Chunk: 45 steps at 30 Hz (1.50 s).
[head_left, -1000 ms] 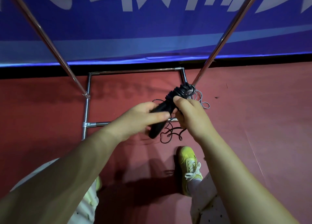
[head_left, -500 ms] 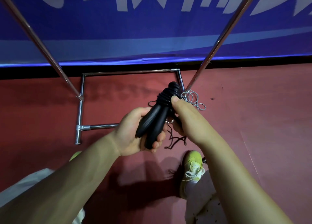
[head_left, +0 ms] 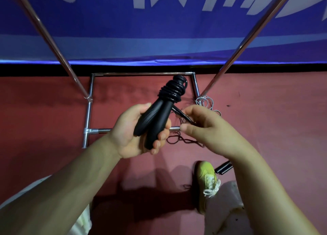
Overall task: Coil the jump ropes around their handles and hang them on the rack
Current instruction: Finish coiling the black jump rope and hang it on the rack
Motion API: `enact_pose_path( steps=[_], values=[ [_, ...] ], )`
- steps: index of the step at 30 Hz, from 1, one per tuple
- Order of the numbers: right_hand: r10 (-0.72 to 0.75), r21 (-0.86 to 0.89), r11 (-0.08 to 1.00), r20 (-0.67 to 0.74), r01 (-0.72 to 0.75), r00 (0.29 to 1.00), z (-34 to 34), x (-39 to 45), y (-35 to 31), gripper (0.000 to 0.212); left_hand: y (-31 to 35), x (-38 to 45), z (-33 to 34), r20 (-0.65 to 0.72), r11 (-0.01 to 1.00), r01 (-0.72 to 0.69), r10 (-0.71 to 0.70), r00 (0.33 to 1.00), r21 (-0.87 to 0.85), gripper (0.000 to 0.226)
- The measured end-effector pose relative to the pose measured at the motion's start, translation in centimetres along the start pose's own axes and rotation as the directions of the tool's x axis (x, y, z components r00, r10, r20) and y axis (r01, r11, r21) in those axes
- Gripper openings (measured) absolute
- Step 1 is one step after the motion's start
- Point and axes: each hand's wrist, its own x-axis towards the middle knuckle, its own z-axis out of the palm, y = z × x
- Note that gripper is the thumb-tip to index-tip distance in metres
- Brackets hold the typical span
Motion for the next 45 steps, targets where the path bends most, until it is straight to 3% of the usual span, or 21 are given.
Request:
enact_pose_path(
  steps=[2,5,9,14,16,20,23,26,34,36,40,42,43,45],
  values=[
    [-0.015,-0.186,0.982,-0.116,-0.007,0.993,0.4,0.3,0.4,0.017,0.1,0.0,0.0,0.023,1.000,-0.004,0.004,1.000,-0.013,0.051],
    [0.033,-0.184,0.980,-0.235,-0.077,0.972,0.6,0.9,0.3,0.023,0.3,0.3,-0.1,-0.006,0.999,-0.013,0.013,1.000,-0.037,0.053],
    [0.068,-0.151,0.984,-0.182,-0.096,0.981,0.9,1.0,-0.1,0.036,0.4,0.6,-0.3,-0.154,0.997,0.007,0.005,0.988,0.075,0.055],
    [0.207,0.106,0.975,-0.090,-0.197,0.974,1.7,1.3,0.4,0.032,-0.6,1.3,-0.2,-0.435,0.917,0.040,0.150,0.888,0.398,0.054],
    [0.241,0.229,0.948,-0.070,-0.219,0.968,1.8,1.5,0.7,0.032,-0.7,1.4,-0.2,-0.450,0.855,0.021,0.252,0.856,0.518,0.048],
    [0.243,0.266,0.940,-0.080,-0.214,0.967,2.2,1.8,0.8,0.033,-0.8,1.6,-0.7,-0.415,0.724,0.018,0.374,0.829,0.689,0.039],
    [0.281,0.240,0.937,-0.088,-0.254,0.956,2.9,1.9,0.7,0.032,-1.1,1.7,-1.3,-0.404,0.671,0.044,0.392,0.826,0.741,0.041],
    [0.336,0.230,0.922,-0.070,-0.313,0.939,3.6,1.9,0.3,0.034,-1.2,1.7,-1.6,-0.406,0.609,0.110,0.373,0.834,0.785,0.026],
    [0.253,0.149,0.963,-0.208,-0.225,0.945,3.3,1.5,-0.1,0.045,-1.0,2.0,-0.7,-0.318,0.725,-0.044,0.354,0.879,0.687,0.038],
    [0.209,0.157,0.971,-0.189,-0.181,0.960,3.1,1.3,-0.3,0.054,-1.1,2.2,-0.6,-0.279,0.693,-0.065,0.371,0.886,0.718,0.037],
    [0.218,0.208,0.963,-0.216,-0.173,0.952,2.8,1.0,-0.2,0.036,-1.2,2.3,-0.2,-0.239,0.606,-0.055,0.394,0.887,0.793,0.038],
    [0.241,0.270,0.947,-0.228,-0.176,0.943,2.5,0.9,0.0,0.030,-1.2,2.1,0.1,-0.233,0.682,-0.065,0.336,0.912,0.728,0.036],
    [0.245,0.339,0.926,-0.213,-0.164,0.946,2.3,0.8,0.1,0.025,-1.3,1.8,0.1,-0.238,0.784,-0.043,0.240,0.941,0.619,0.035],
    [0.232,0.474,0.871,-0.166,-0.129,0.958,2.1,0.7,0.1,0.022,-1.4,1.3,-0.1,-0.121,0.944,0.075,-0.037,0.992,0.321,0.061]
  ],
)
